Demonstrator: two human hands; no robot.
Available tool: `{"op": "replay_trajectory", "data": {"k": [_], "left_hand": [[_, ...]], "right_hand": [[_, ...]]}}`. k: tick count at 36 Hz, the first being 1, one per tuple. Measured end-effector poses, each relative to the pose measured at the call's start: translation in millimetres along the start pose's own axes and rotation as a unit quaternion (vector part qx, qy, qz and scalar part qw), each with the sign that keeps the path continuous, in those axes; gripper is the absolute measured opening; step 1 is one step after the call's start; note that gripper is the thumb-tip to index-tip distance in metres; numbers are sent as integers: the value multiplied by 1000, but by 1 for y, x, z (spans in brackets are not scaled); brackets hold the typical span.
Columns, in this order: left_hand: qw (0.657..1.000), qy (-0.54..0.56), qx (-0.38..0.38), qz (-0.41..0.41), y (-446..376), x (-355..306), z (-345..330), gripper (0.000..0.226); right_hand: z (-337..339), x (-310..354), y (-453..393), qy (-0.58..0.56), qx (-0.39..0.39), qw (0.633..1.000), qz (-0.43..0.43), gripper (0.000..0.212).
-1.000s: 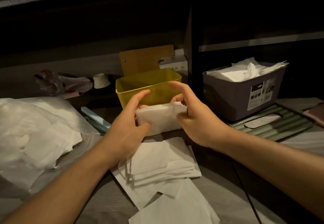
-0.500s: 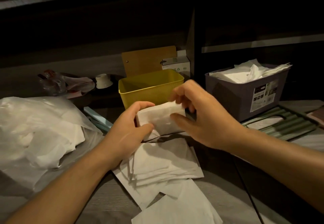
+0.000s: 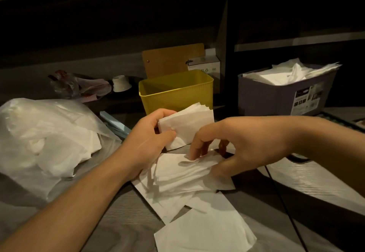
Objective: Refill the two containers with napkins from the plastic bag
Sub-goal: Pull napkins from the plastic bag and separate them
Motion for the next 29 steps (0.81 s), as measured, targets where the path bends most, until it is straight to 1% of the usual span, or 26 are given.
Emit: {"op": "replay_trajectory", "data": {"k": [6,10,14,17,20,25,29], "left_hand": [[1000,13,4,14,-1,5,0,33],[1000,18,5,18,-1,5,-1,33],[1000,22,3,22,0,4,-1,32],[999,29,10,23,1,2,-2,31],[999,39,16,24,1,2,-1,30],[992,116,6,52,0,2,-2,21],[987,150,-9,62,1,1,-1,28]], "right_hand": [[3,-7,0,-34,9,999,6,33],[4,-11,-2,-17,-16,1000,5,31],[10,-13,-3,4,-75,997,-5,23],[10,-18,-5,14,-103,994,-23,17],[13,-28,-6,-25,-156,986,-60,17],[19,-53,0,-134,-285,940,-128,18],[19,-67,4,-144,-342,912,-174,16]]}}
Point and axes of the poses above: each hand's wrist, its own y-axis away from the middle knuckle, its own z-axis out of the back of the hand, x = y × z, the point moved 8 cm from there along -y, towards the middle knuckle, and after that the axes turned 12 degrees about y, right-handed, at the moved point
